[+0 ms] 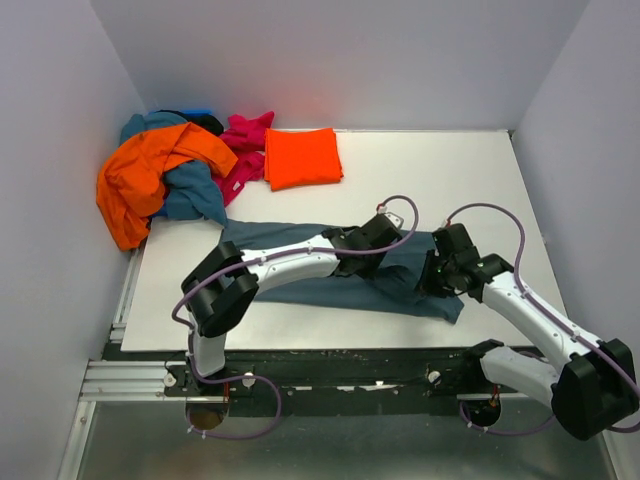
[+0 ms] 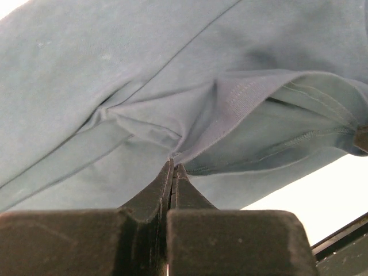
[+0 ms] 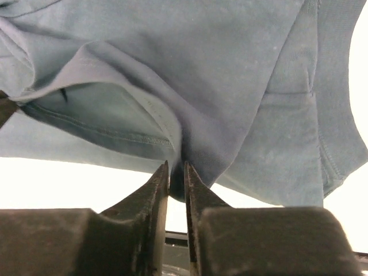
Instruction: Fold and stack the t-shirts
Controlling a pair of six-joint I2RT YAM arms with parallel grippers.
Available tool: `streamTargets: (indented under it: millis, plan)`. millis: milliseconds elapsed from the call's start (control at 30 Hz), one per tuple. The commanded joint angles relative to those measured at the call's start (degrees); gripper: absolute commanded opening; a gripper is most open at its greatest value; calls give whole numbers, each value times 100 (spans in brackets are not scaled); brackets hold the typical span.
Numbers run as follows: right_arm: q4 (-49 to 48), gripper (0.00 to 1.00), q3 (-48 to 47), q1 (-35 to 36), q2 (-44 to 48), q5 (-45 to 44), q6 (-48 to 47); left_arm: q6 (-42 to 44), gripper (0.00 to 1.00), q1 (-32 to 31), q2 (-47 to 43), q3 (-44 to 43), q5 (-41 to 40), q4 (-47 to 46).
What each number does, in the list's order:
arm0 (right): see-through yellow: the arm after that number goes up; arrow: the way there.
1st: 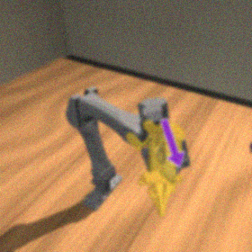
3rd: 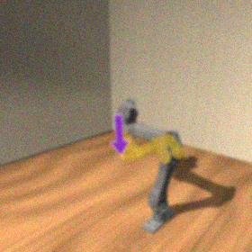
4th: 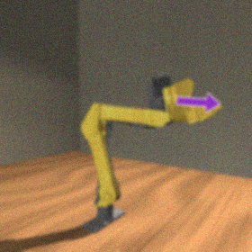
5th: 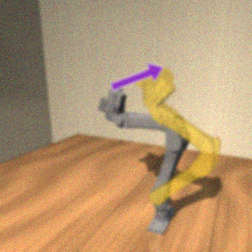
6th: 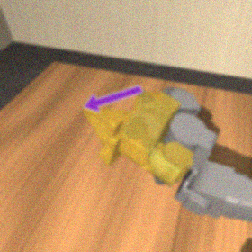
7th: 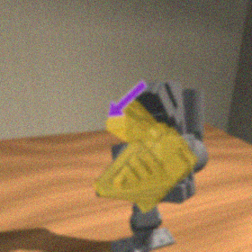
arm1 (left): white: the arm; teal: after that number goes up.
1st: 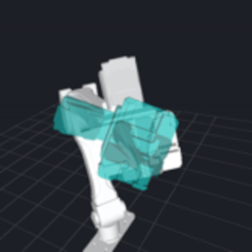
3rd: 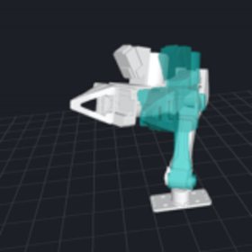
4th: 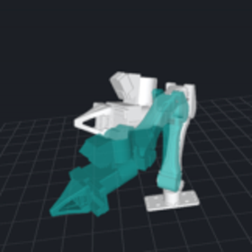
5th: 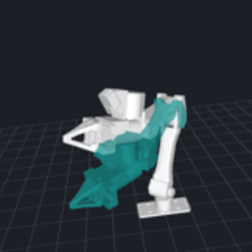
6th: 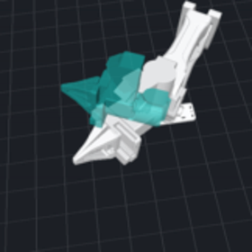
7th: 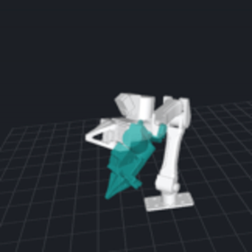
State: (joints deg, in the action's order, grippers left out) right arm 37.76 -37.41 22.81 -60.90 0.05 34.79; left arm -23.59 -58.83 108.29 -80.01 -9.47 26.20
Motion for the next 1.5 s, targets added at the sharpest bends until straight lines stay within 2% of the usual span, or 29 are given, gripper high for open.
streamTargets:
  millis: [0, 100, 133, 200, 233, 300, 633, 700, 733, 800, 900, 967, 1000, 1133, 1233, 1467]
  plan:
    - [319, 28, 67, 31, 210, 188, 169, -31, 0, 143, -475, 371, -248, 167]
    - [425, 36, 119, 31, 298, 205, 257, -49, 0, 179, -563, 591, -239, 175]
    - [478, 49, 137, 22, 333, 179, 292, -66, 0, 179, -607, 679, -239, 149]
    - [469, 62, 198, 31, 412, 205, 345, -84, 0, 179, -660, 854, -187, 53]
    - [461, 65, 216, 31, 448, 214, 371, -101, 0, 179, -677, 934, -151, 18]
    - [435, 65, 216, 31, 535, 214, 371, -136, 0, 179, -739, 1135, -46, -88]
    - [-92, 52, 216, 31, 264, 390, 511, -198, 1, 179, -853, 1435, 50, -185]
    - [-181, 51, 243, 31, 176, 303, 643, -207, 22, 179, -915, 1470, 191, -255]
    - [-198, 50, 251, 31, 149, 206, 722, -233, 28, 179, -1002, 1497, 244, -307]
    - [-129, 39, 234, 22, 123, -170, 1011, -268, 33, 187, -1169, 1541, 288, -404]
    - [-294, 20, 243, 22, 210, -497, 1363, -268, 33, 257, -1415, 1497, 314, -387]
    - [-496, 5, 295, 22, 254, -515, 1566, -268, 33, 441, -1547, 1462, 455, -396]
    - [-584, 1, 304, 22, 228, -446, 1645, -303, 32, 625, -1600, 1453, 508, -379]
    - [-560, 1, 409, 22, -52, -330, 2048, -356, 21, 1223, -1785, 1514, 657, -527]
    - [-462, 1, 611, 22, -106, -497, 2392, -356, 0, 1566, -1759, 1462, 509, -511]
    - [-462, 1, 788, 13, 26, -892, 2797, -374, 0, 2515, -1521, 1453, 307, -537]
